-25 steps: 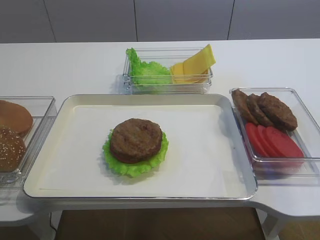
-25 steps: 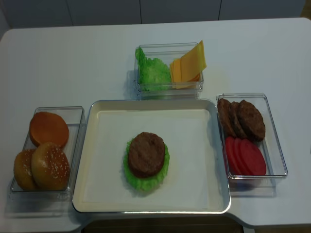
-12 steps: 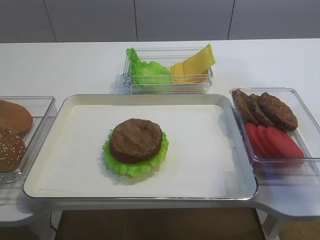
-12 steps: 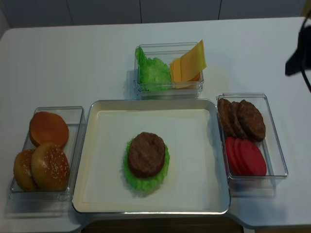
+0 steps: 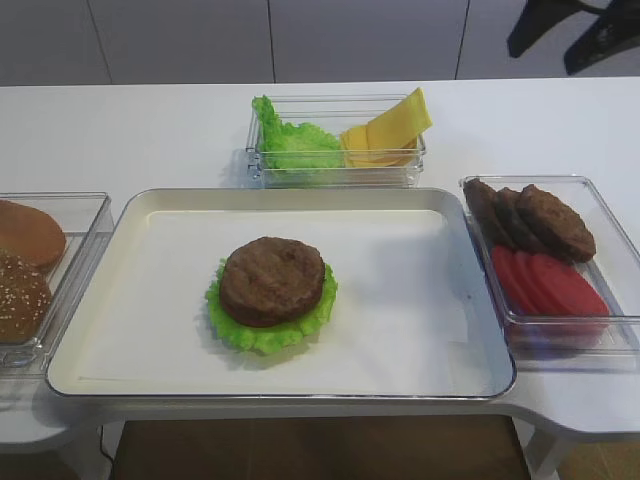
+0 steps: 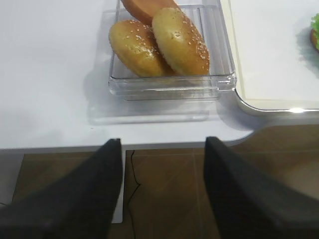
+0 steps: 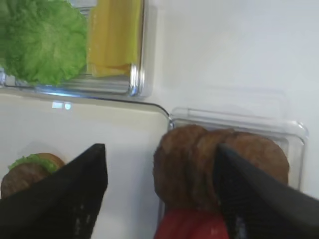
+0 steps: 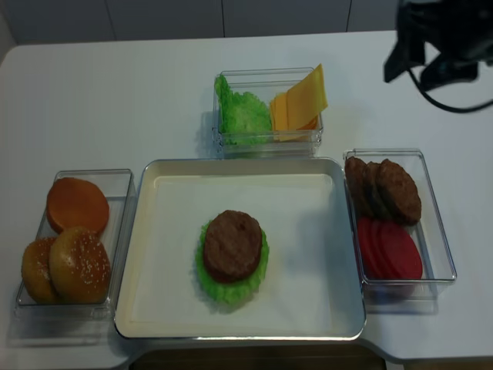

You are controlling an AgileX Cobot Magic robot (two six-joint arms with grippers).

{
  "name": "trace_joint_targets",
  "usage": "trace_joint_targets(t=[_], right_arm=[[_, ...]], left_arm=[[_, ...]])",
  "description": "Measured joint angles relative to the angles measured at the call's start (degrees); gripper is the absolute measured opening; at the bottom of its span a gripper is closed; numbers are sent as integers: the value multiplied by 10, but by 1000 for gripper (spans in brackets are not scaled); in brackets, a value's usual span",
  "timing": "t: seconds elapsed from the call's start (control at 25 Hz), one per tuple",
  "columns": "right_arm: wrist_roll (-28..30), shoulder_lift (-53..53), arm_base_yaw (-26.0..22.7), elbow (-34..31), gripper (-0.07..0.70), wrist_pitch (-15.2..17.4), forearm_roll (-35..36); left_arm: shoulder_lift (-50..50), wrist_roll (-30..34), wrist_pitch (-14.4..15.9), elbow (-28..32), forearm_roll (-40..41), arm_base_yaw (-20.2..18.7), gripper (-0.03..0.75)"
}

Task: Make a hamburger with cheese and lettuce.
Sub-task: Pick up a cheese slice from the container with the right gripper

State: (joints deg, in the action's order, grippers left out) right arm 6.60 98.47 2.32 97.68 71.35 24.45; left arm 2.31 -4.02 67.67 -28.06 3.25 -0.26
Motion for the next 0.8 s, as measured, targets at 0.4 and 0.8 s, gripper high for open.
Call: trace_joint_targets(t=[0.4,0.8], right_arm=[[-8,142,34,144,456,0,30],[-18,251,34,262,447,0,36]], left_arm=[[0,0,0,0,0,0,391],[0,0,0,0,0,0,392]])
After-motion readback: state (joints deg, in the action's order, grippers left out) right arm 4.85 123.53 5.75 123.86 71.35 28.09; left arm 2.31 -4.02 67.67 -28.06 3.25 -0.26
